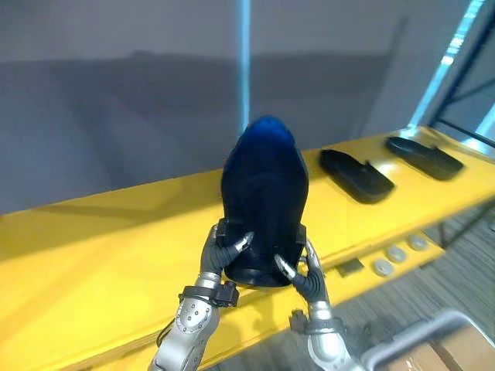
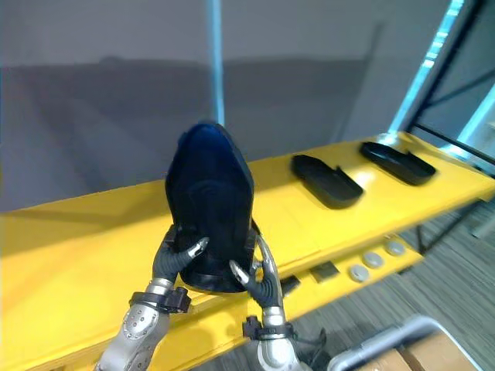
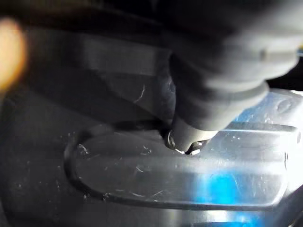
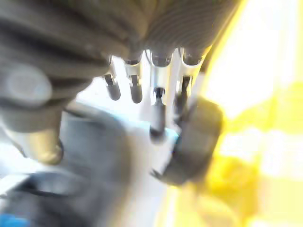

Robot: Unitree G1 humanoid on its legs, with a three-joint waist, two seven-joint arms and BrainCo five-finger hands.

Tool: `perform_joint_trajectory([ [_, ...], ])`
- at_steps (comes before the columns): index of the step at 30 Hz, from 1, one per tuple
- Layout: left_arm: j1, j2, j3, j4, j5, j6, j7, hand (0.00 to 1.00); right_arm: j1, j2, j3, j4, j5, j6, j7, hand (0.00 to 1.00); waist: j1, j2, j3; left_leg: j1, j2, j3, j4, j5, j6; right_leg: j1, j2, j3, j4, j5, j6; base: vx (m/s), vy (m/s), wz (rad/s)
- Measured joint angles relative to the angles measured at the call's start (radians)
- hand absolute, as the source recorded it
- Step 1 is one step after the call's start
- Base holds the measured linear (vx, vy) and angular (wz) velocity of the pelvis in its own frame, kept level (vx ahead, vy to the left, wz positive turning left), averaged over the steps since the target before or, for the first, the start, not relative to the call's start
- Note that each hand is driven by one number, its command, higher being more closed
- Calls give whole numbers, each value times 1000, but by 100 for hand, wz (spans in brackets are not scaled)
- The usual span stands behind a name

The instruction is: Walk over and take plastic housings, then place them on the shelf

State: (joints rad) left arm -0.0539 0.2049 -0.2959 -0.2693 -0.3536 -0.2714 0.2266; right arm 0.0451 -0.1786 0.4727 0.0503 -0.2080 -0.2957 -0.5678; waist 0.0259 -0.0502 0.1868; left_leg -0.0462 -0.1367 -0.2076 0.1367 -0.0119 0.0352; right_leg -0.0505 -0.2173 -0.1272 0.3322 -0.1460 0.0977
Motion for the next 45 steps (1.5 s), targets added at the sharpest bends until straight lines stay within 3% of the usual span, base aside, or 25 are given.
perform_joint_trajectory([
  [1,40,-21,22,-41,-2,-20,10,100,-12,-4,-2,-5,13,-1,11,0,0,25,-11,-36,28,8,49,-22,-24,19,27,-29,-47,15,-7,77,-183,36],
  [4,99,-51,33,-79,-20,-62,3,100,-8,-2,-9,-9,47,4,38,0,-6,30,-14,-54,61,55,86,-26,-30,70,51,-95,-82,16,-11,100,-153,61],
  [8,165,-73,55,-113,-12,-136,7,100,42,-10,-119,-46,71,10,59,0,-14,39,-16,-61,208,436,88,-51,-29,129,32,-234,-95,8,-24,97,-79,89],
  [9,179,-85,71,-113,-6,-143,15,100,45,-23,-129,-56,82,10,63,0,-14,46,-17,-48,210,491,84,-23,-19,126,10,-244,-70,0,-24,120,81,61],
  [11,213,-88,112,-109,5,-146,42,100,47,-32,-127,-86,84,9,84,0,-14,49,-17,-42,167,479,97,-12,-16,110,-32,-242,-15,-40,-14,24,149,26],
  [13,241,-82,157,-91,6,-146,58,100,45,-33,-115,-105,86,6,112,0,-25,39,-22,-84,110,427,146,6,-56,101,-111,-237,12,-70,3,-39,126,41],
  [14,254,-88,180,-85,15,-150,66,100,39,-31,-114,-109,92,3,128,0,-21,29,-16,-114,102,388,220,-23,-37,88,-143,-232,13,-62,35,22,91,-7],
  [15,290,-93,222,-81,36,-152,71,100,24,-33,-115,-109,114,0,150,0,-8,65,-5,-126,189,350,335,-74,-63,77,-137,-198,35,-58,40,53,98,-26],
  [17,324,-96,255,-72,68,-154,68,100,28,-40,-119,-109,130,-1,162,0,-13,94,-14,-84,239,294,301,-107,-115,71,-143,-169,44,-52,52,43,251,-44],
  [18,339,-92,285,-63,99,-151,40,100,31,-43,-128,-110,162,-3,172,0,-19,106,-19,-47,225,302,260,-160,-139,71,-162,-143,28,-33,86,-46,444,-43],
  [20,333,-75,317,-62,102,-142,-1,100,35,-18,-144,-108,164,-5,189,0,-23,96,-10,-33,190,337,252,-182,-119,80,-196,-123,-6,1,93,-118,424,-34],
  [21,331,-58,350,-61,100,-121,-36,100,43,2,-149,-107,164,-5,202,0,-22,95,-9,-36,165,365,252,-190,-96,84,-206,-100,-59,60,63,-112,352,-38],
  [23,322,-34,384,-61,98,-92,-65,100,50,27,-145,-107,164,-5,217,0,-20,102,-5,-37,156,381,242,-188,-73,78,-206,-104,-85,116,6,-77,273,-23],
  [24,313,-14,404,-61,91,-68,-90,100,60,53,-146,-111,164,-9,234,0,-26,102,-5,-36,153,379,211,-171,-47,69,-188,-104,-68,115,0,-69,188,16],
  [25,300,-2,417,-61,90,-43,-109,100,74,65,-143,-128,160,-13,248,0,-33,106,-6,-34,150,364,176,-148,-31,69,-146,-104,-46,97,21,-57,147,28],
  [27,276,3,427,-61,80,2,-132,100,89,63,-140,-175,157,-13,266,0,-42,106,-8,-32,139,336,120,-103,-15,72,-90,-105,-40,53,10,-6,68,40],
  [32,209,8,414,46,0,114,-164,100,102,48,-140,-196,141,-12,279,0,-46,103,-13,-28,105,305,44,-31,-13,121,-63,-132,-154,28,8,12,-54,28],
  [36,211,11,415,195,-56,208,-173,100,105,-5,-174,-197,141,-12,303,0,-57,108,-15,-13,121,294,-41,29,-36,99,-43,-133,-148,29,9,-16,-110,4],
  [39,215,14,418,268,-95,247,-188,100,109,-49,-226,-211,145,-12,344,0,-61,119,-11,-2,135,293,-99,69,-48,78,-26,-129,-138,29,9,-37,-98,-2],
  [45,131,66,415,379,-97,239,-219,100,110,-131,-277,-282,209,-12,417,0,-74,171,14,-2,142,291,-157,122,-61,18,-22,-115,-73,13,18,-71,-41,-1],
])
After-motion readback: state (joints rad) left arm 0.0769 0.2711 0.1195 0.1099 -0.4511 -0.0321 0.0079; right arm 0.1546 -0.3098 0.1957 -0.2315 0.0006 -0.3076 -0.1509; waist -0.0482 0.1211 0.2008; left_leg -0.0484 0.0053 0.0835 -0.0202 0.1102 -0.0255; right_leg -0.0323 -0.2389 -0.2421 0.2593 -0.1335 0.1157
